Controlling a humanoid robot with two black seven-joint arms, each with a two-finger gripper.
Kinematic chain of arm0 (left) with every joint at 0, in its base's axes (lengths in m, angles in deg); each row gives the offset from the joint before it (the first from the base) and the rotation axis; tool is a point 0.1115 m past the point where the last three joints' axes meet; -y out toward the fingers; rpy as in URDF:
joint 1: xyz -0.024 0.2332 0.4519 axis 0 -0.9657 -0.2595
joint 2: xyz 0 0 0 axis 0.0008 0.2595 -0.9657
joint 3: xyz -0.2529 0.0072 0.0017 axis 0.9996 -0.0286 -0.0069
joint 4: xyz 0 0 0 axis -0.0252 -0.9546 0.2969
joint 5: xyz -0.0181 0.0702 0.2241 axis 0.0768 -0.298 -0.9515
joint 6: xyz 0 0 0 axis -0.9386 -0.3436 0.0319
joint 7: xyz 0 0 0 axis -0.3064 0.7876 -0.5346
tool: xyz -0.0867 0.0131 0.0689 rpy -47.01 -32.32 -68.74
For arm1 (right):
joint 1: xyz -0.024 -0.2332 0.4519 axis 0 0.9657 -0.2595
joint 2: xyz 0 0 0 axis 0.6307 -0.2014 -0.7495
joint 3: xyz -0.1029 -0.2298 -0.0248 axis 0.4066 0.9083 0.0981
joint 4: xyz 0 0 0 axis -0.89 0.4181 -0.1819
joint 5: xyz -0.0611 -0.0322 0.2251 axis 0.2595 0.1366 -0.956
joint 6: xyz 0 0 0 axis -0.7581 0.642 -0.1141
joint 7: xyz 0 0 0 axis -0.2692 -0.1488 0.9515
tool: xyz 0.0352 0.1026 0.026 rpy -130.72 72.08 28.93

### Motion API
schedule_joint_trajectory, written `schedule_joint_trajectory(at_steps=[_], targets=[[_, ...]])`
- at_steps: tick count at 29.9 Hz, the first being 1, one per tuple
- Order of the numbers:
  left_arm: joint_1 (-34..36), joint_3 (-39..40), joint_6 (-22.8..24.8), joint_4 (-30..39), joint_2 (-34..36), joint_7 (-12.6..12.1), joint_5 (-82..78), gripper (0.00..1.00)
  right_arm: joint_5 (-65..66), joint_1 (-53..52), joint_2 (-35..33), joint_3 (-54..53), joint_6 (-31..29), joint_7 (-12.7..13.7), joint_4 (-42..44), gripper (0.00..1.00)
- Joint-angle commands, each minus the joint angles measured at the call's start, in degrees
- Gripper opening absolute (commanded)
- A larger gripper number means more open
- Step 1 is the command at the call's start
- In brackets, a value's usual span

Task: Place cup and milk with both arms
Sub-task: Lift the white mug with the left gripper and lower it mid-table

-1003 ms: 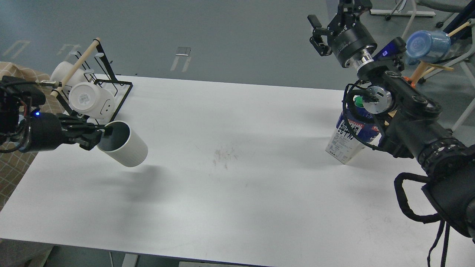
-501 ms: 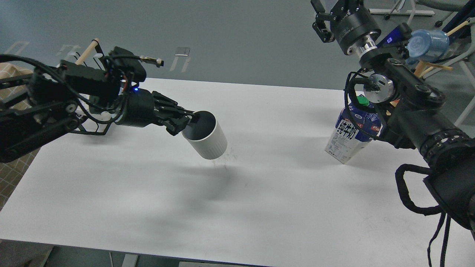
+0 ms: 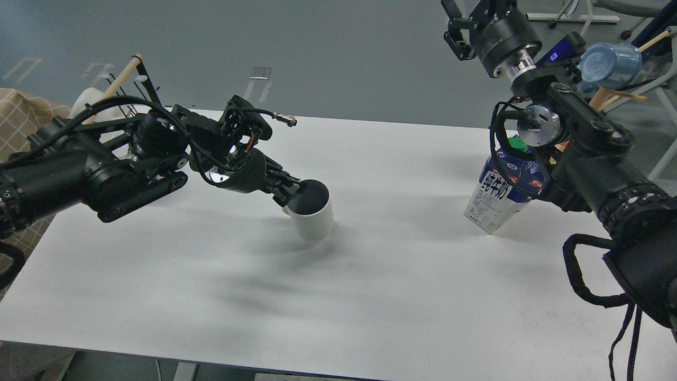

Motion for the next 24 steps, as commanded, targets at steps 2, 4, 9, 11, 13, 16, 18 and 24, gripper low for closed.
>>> schedule_joint_trajectory(at_steps=[2, 4, 9, 11, 13, 16, 18, 24], targets=[[0.1, -0.4, 0.0, -2.2, -1.0, -0.1, -0.1, 0.0, 0.0, 0.1, 0.0, 0.0, 0.0, 0.0, 0.0, 1.0], [0.0, -0.5, 0.0, -3.3, -1.7, -0.1, -0.1, 0.0, 0.0, 0.1, 0.0, 0.0, 0.0, 0.0, 0.0, 1.0], [0.0, -1.0, 0.0, -4.6, -2.4, 0.0, 0.1, 0.0, 0.0, 0.5, 0.0, 0.0, 0.0, 0.0, 0.0, 1.0], [0.0, -1.1, 0.0, -4.7, -2.5, -0.1, 0.1, 0.0, 0.0, 0.6, 0.0, 0.0, 0.0, 0.0, 0.0, 1.0], [0.0, -1.1, 0.0, -4.7, -2.6, -0.1, 0.3, 0.16, 0.0, 0.6, 0.0, 0.0, 0.0, 0.0, 0.0, 1.0], [0.1, -1.0, 0.0, -4.7, -2.6, 0.0, 0.8, 0.54, 0.0, 0.6, 0.0, 0.0, 0.0, 0.0, 0.0, 1.0], [0.2, -1.0, 0.0, -4.6, -2.6, 0.0, 0.9, 0.69, 0.0, 0.6, 0.0, 0.0, -0.1, 0.0, 0.0, 1.0], [3.3, -0.6, 0.0, -4.1, -2.5, 0.5, 1.3, 0.97, 0.0, 0.1, 0.0, 0.0, -0.2, 0.0, -0.1, 1.0]])
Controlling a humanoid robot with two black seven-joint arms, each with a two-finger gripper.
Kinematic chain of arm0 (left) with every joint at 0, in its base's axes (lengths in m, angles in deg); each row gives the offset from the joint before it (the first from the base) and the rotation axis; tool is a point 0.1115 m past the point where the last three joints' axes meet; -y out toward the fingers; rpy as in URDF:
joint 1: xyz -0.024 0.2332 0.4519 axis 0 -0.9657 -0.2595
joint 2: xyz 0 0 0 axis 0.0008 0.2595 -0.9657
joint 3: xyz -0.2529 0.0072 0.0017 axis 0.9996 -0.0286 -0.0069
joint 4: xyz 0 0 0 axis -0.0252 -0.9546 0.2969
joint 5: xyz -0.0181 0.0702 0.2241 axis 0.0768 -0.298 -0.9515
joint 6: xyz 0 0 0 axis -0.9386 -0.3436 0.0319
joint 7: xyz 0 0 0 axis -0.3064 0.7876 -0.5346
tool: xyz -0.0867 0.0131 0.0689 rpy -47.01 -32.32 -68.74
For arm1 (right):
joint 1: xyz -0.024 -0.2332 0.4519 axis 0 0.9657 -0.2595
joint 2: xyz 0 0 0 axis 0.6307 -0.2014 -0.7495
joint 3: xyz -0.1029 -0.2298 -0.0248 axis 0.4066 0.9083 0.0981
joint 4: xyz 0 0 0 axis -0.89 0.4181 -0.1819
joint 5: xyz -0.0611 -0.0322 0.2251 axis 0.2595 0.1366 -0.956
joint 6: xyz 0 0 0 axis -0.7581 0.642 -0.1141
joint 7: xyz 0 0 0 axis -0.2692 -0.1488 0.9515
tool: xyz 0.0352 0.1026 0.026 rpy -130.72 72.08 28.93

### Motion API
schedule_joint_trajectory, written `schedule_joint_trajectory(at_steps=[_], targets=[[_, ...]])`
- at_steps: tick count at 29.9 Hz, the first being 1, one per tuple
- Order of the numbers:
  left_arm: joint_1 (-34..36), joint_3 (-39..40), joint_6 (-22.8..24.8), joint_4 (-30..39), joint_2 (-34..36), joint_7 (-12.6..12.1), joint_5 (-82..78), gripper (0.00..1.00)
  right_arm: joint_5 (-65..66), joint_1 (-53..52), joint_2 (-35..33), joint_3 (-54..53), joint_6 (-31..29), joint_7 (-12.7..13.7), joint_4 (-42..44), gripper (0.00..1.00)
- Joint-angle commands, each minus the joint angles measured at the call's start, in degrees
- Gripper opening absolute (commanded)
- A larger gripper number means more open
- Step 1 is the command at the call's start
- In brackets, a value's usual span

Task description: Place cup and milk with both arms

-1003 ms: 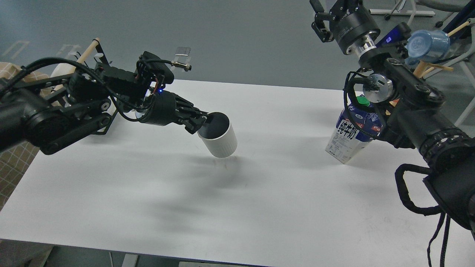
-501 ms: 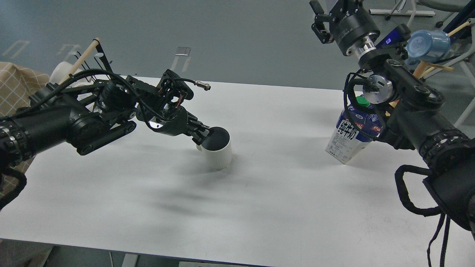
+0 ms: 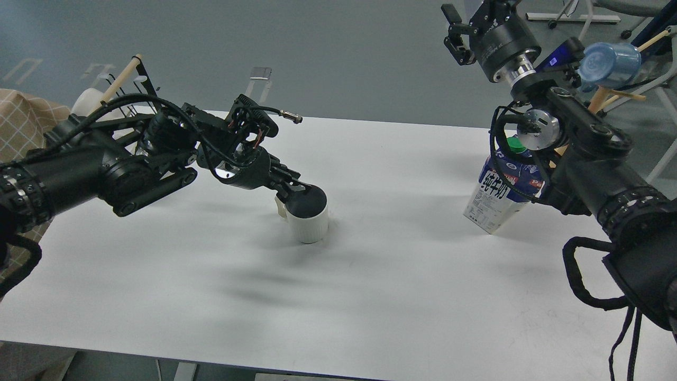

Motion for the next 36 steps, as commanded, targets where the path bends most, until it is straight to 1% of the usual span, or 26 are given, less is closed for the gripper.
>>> schedule_joint_trajectory(at_steps=[1, 2, 6, 7, 8, 10, 11, 12, 13, 14, 15, 16, 18, 20, 21, 22, 23, 24, 26, 27, 28, 30, 33, 34, 35, 36], targets=[[3.2, 0.4, 0.0, 0.8, 0.4, 0.4, 1.2, 0.97, 0.0, -0.5, 0.0, 0.0, -0.1, 0.0, -0.2, 1.0], [4.2, 0.5, 0.0, 1.0, 0.9, 0.4, 2.0, 0.97, 0.0, -0.6, 0.0, 0.1, -0.1, 0.0, -0.3, 1.0], [11.8, 0.6, 0.0, 2.3, 4.1, 0.4, 12.1, 0.97, 0.3, -1.8, -0.5, 2.5, -0.1, 0.0, -3.6, 1.0], [14.3, 0.6, 0.0, 2.3, 5.1, 0.3, 16.9, 0.97, 0.3, -2.1, -3.4, 6.2, 0.0, 0.0, -4.8, 1.0], [15.2, 0.7, 0.0, 2.2, 5.5, 0.2, 19.5, 0.97, 0.4, -2.4, -4.7, 8.3, 0.0, 0.0, -5.6, 1.0], [17.4, 0.8, 0.0, 1.0, 5.8, -0.3, 31.6, 0.97, 0.4, -4.2, -11.6, 16.0, 0.7, 0.0, -10.9, 1.0], [17.7, 0.9, 0.0, 0.7, 6.0, -0.4, 35.1, 0.97, 0.4, -4.5, -13.7, 17.6, 1.2, 0.0, -12.7, 1.0], [17.8, 1.1, 0.0, 0.1, 6.4, -0.8, 41.1, 0.97, 0.5, -4.6, -18.1, 19.8, 2.3, 0.0, -17.0, 1.0], [17.7, 1.2, 0.0, -0.1, 6.6, -1.2, 43.8, 0.97, 0.7, -4.6, -20.4, 20.8, 2.9, 0.0, -19.3, 1.0], [17.7, 1.2, 0.0, -0.3, 6.9, -1.8, 46.3, 0.97, 1.3, -4.7, -22.7, 21.6, 3.4, 0.0, -21.6, 1.0], [17.5, 1.3, -0.2, -0.6, 7.3, -2.8, 51.3, 0.97, 3.6, -4.6, -27.2, 23.0, 4.3, 0.0, -26.1, 1.0], [17.4, 1.3, -1.0, -0.6, 7.4, -3.2, 53.3, 0.97, 5.6, -4.6, -29.7, 23.5, 4.8, 0.0, -28.3, 1.0], [16.4, 1.6, -5.5, -2.0, 7.3, -3.6, 61.2, 0.97, 17.3, -4.0, -38.2, 23.9, 7.0, 0.0, -36.3, 1.0], [15.0, 2.1, -8.1, -2.8, 6.8, -3.6, 65.9, 0.97, 23.7, -3.4, -42.2, 24.0, 9.0, 0.0, -40.1, 1.0], [13.1, 3.1, -10.7, -3.3, 6.3, -3.7, 70.8, 0.97, 30.4, -2.0, -46.1, 24.1, 11.9, 0.0, -43.0, 1.0], [12.3, 3.8, -11.7, -3.5, 6.3, -3.7, 73.3, 0.97, 33.2, -0.9, -47.7, 23.9, 13.5, 0.0, -44.5, 1.0], [11.0, 5.2, -12.4, -3.5, 6.3, -3.6, 77.2, 0.97, 38.1, 1.2, -50.6, 23.9, 16.7, 0.0, -47.2, 1.0], [10.2, 6.4, -12.4, -3.5, 6.2, -3.7, 79.9, 0.97, 41.7, 3.2, -53.1, 24.0, 20.0, 0.0, -49.6, 1.0], [9.5, 7.2, -12.4, -3.5, 5.5, -3.7, 80.9, 0.97, 44.8, 5.7, -56.1, 24.0, 23.4, 0.0, -51.9, 1.0], [8.6, 7.6, -12.4, -3.5, 5.2, -3.7, 81.3, 0.97, 48.2, 8.3, -58.9, 24.0, 27.0, 0.0, -54.1, 1.0], [8.3, 7.6, -12.4, -3.5, 5.1, -3.7, 81.7, 0.97, 50.0, 9.7, -60.1, 24.0, 28.9, 0.0, -55.0, 1.0], [7.8, 7.8, -12.4, -3.5, 4.9, -3.7, 81.9, 0.97, 57.0, 15.8, -64.0, 24.1, 38.1, 0.0, -57.4, 1.0], [7.8, 7.8, -12.4, -3.5, 4.9, -3.7, 81.9, 0.97, 61.6, 20.8, -65.8, 24.1, 46.2, 0.0, -57.8, 1.0], [7.8, 7.9, -12.4, -3.5, 4.7, -3.7, 81.9, 0.97, 63.9, 23.9, -66.3, 24.1, 51.0, 0.0, -57.7, 1.0], [7.8, 7.9, -12.4, -3.5, 4.3, -3.7, 81.9, 0.97, 65.6, 26.8, -66.4, 24.1, 52.8, 0.0, -57.6, 1.0], [7.8, 7.9, -12.4, -3.5, 4.2, -3.7, 81.9, 0.97, 66.3, 28.3, -66.4, 24.1, 52.8, 0.0, -57.5, 1.0]])
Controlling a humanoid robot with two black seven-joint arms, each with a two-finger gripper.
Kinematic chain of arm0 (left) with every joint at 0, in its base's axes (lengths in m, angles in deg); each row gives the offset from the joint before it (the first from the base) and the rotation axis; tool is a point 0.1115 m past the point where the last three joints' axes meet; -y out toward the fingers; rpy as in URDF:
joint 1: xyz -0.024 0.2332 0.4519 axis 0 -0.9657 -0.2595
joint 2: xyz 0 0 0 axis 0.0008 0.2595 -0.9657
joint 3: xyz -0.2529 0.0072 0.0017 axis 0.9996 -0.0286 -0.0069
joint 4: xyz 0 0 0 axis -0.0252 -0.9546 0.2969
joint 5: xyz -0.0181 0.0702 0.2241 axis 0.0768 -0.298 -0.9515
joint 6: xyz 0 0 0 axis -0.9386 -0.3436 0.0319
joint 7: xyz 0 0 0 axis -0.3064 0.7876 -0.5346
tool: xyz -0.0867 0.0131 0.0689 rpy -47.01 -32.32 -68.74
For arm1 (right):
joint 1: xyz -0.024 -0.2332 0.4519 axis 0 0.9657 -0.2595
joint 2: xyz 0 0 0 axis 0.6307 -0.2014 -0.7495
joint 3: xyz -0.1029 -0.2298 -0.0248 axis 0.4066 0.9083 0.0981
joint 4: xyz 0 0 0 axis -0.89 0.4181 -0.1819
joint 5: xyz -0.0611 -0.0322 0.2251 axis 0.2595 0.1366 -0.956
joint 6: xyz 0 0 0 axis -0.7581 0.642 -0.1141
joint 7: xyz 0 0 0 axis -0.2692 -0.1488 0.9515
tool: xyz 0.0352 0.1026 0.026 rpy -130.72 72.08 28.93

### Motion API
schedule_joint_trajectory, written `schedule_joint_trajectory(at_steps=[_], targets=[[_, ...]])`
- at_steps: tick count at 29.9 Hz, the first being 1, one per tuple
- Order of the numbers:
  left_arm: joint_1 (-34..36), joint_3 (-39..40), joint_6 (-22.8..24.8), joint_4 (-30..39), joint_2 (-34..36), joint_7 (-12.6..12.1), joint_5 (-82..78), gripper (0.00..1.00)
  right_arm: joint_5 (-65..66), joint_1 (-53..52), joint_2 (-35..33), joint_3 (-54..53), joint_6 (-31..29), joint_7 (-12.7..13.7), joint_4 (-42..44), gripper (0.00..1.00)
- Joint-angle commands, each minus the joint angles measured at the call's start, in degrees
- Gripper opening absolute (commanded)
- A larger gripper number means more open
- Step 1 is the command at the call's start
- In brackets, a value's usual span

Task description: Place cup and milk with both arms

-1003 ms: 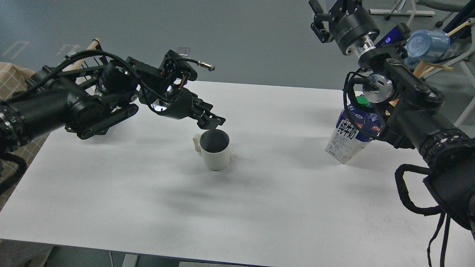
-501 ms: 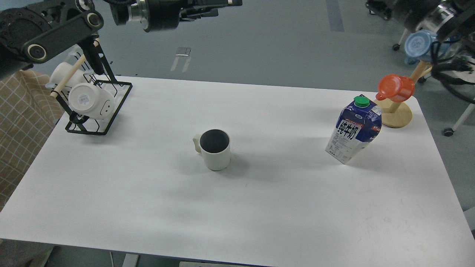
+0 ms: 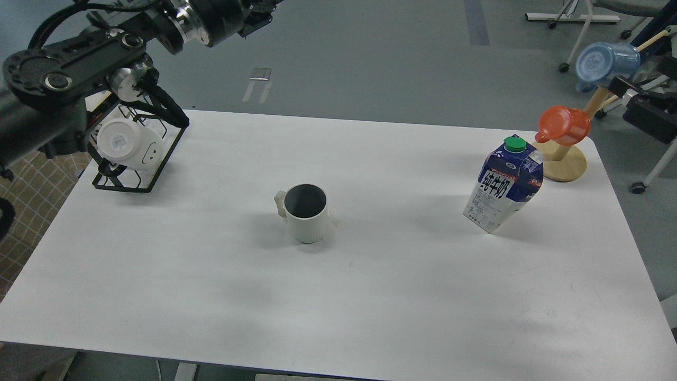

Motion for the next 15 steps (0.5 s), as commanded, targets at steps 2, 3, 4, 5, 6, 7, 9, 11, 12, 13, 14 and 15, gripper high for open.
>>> schedule_joint_trajectory(at_steps=[2, 3, 4, 5, 6, 7, 9, 11, 12, 13, 14, 15], targets=[[-0.2, 0.0, 0.0, 0.0, -0.5, 0.0, 0.0, 0.97, 5.5, 11.2, -0.2, 0.0, 5.3, 0.0, 0.6, 1.0], [-0.2, 0.0, 0.0, 0.0, -0.5, 0.0, 0.0, 0.97, 5.5, 11.2, -0.2, 0.0, 5.3, 0.0, 0.6, 1.0], [-0.2, 0.0, 0.0, 0.0, -0.6, 0.0, 0.0, 0.97, 6.5, 13.1, -0.1, 0.0, 5.3, 0.0, 1.2, 1.0], [-0.4, 0.0, 0.0, 0.0, -0.7, 0.0, 0.0, 0.97, 7.4, 14.6, 0.4, 0.0, 5.3, 0.0, 2.2, 1.0], [-0.4, 0.0, 0.0, 0.0, -0.7, 0.0, 0.0, 0.97, 7.8, 15.2, 1.1, 0.0, 5.3, 0.0, 2.9, 1.0], [-0.5, 0.0, 0.1, 0.0, -0.7, 0.0, 0.0, 0.97, 8.3, 15.9, 3.6, 0.0, 5.3, 0.0, 4.6, 1.0], [-0.4, 0.0, 0.1, 0.0, -0.7, 0.0, -0.1, 0.97, 8.9, 16.0, 8.2, -0.1, 5.3, 0.0, 7.4, 0.97], [-0.4, 0.0, 0.1, 0.0, -0.7, 0.0, -0.1, 0.97, 8.8, 16.0, 10.7, -0.1, 5.3, 0.0, 8.6, 0.96], [-0.4, 0.0, 0.1, 0.0, -0.7, 0.0, 0.0, 0.97, 8.8, 15.8, 12.8, -0.3, 5.3, 0.0, 9.1, 0.96], [-0.5, 0.0, 0.1, 0.0, -0.7, -0.1, -0.1, 0.97, 8.7, 15.8, 14.3, -0.4, 5.3, 0.0, 9.1, 0.96], [-0.5, 0.0, 0.1, 0.0, -0.7, -0.2, -0.1, 0.97, 8.7, 15.7, 14.9, -0.4, 5.3, 0.0, 9.0, 0.96], [-0.5, 0.0, 0.2, 0.0, -0.6, -0.5, 0.0, 0.97, 8.7, 15.7, 15.9, -0.5, 5.3, 0.0, 8.8, 0.96]])
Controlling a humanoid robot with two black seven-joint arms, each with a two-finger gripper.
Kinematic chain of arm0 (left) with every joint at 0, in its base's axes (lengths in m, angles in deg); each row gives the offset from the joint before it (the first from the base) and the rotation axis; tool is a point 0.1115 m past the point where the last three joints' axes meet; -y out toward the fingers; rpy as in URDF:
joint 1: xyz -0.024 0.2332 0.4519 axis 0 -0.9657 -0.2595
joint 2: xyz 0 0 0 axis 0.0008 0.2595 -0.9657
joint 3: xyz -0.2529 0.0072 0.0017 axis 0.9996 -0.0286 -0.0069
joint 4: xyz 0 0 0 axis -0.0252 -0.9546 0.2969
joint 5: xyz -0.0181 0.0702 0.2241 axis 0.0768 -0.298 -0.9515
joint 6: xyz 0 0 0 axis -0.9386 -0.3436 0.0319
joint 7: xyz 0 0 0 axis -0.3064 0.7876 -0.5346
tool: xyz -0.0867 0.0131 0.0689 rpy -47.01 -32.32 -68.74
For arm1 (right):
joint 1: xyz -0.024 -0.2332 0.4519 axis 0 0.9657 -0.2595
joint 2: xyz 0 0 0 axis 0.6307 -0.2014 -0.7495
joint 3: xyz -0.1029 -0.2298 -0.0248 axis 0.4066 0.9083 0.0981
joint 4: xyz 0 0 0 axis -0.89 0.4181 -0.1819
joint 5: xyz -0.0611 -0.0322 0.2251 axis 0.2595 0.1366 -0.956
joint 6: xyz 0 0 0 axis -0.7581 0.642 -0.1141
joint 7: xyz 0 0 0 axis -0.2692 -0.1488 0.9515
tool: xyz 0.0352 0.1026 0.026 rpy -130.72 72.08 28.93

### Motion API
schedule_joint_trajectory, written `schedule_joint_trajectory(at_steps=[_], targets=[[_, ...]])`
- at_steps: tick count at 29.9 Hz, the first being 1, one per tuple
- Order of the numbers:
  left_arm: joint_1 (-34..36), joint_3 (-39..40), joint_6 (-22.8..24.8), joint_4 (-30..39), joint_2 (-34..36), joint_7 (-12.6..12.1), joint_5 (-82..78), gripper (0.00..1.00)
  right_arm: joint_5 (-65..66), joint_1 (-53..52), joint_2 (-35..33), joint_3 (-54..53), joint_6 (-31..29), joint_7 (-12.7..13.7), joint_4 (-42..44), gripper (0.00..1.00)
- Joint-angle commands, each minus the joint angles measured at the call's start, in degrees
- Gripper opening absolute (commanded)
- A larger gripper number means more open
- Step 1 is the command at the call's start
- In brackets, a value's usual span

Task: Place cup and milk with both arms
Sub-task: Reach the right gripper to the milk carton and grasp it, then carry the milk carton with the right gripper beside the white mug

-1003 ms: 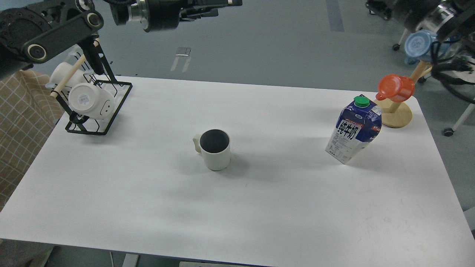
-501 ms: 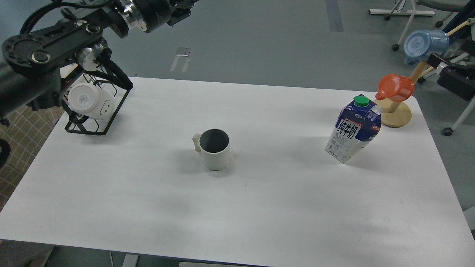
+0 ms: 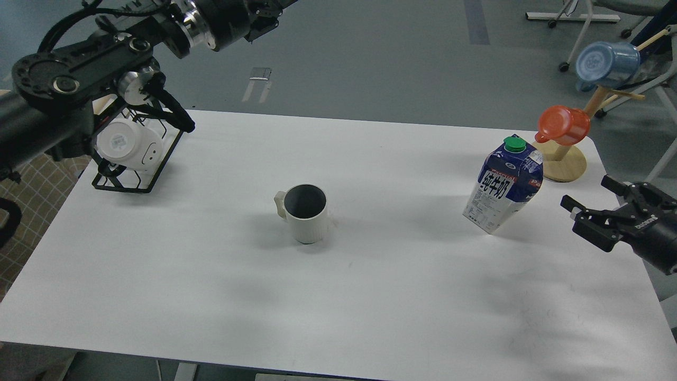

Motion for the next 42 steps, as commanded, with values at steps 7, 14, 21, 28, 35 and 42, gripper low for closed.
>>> schedule_joint_trajectory(at_steps=[7, 14, 21, 28, 35, 42], targets=[[-0.1, 0.0, 0.4, 0.0, 0.3, -0.8, -0.1, 0.97, 0.4, -0.6, 5.3, -0.3, 0.0, 0.0, 0.4, 0.94], [-0.1, 0.0, 0.4, 0.0, 0.3, -0.8, 0.0, 0.97, 1.5, -2.2, 8.9, -0.3, 0.0, 0.0, 3.2, 0.69], [-0.1, -0.1, 0.4, 0.0, 0.3, -0.8, -0.2, 0.97, 2.2, -3.6, 11.9, -0.3, 0.0, 0.0, 5.4, 0.56], [-0.1, 0.0, 0.4, 0.0, 0.2, -0.8, -0.2, 0.97, 3.0, -3.6, 12.0, -0.3, 0.0, 0.0, 5.2, 0.04], [-0.1, -0.1, 0.4, 0.0, 0.2, -0.8, -0.2, 0.97, 2.9, -3.9, 12.2, -1.7, 0.0, 0.0, 2.9, 0.0], [-0.1, -0.1, 0.4, 0.0, 0.2, -0.8, -0.2, 0.97, 4.3, -5.5, 13.8, -3.6, 0.0, 0.0, -4.2, 0.0]])
